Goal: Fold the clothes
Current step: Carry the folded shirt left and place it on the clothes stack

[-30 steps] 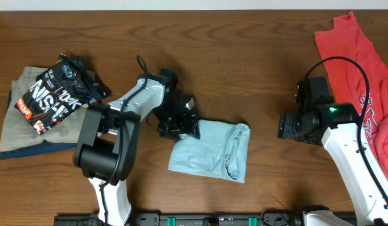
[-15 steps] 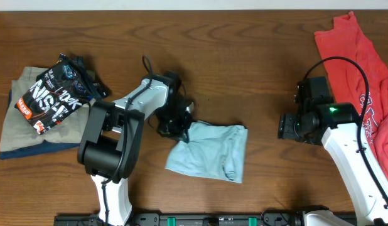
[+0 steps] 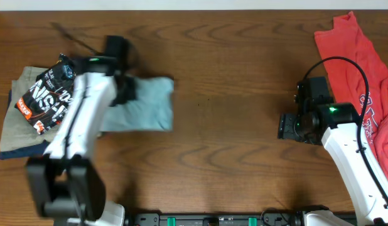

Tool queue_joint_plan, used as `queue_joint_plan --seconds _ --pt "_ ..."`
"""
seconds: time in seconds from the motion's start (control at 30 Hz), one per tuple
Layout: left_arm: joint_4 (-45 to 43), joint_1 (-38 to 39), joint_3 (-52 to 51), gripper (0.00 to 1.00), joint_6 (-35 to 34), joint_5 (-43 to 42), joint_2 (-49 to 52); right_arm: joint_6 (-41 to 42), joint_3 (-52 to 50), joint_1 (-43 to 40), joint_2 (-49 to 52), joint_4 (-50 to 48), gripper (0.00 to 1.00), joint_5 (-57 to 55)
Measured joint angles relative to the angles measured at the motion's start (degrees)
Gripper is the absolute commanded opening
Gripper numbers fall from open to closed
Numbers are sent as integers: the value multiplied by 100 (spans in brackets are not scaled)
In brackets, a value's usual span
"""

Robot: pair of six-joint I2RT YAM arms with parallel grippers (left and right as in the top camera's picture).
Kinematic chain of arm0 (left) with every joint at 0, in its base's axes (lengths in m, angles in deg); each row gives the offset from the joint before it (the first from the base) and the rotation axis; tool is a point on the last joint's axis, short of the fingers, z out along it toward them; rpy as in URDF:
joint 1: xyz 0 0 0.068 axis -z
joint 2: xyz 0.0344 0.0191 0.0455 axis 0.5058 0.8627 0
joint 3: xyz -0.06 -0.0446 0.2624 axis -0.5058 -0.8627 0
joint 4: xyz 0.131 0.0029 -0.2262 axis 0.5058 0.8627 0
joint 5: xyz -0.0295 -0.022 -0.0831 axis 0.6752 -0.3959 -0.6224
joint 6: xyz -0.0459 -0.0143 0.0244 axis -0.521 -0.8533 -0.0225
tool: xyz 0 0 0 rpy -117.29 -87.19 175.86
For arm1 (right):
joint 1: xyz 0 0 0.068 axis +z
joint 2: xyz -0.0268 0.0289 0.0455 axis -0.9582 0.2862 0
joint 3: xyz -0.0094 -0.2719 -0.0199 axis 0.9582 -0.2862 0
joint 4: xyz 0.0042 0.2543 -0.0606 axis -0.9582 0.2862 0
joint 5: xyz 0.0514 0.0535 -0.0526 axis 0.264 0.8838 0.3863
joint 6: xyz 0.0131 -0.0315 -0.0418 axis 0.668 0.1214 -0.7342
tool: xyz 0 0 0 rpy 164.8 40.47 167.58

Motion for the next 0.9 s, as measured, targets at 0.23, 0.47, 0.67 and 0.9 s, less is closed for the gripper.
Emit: queue_joint_plan --seconds 0.23,0.47,0.67,0.9 --pt "-717 -1751 13 6 -197 568 -208 0 0 0 2 -7 72 2" --pt "-1172 -3294 13 38 -835 286 -208 0 0 0 2 -24 72 0" --pt "-1390 -3939 13 98 -992 -468 -107 -2 0 0 2 -24 73 0" --pt "-1364 -3834 13 98 -1067 -1384 2 -7 0 0 2 -186 76 9"
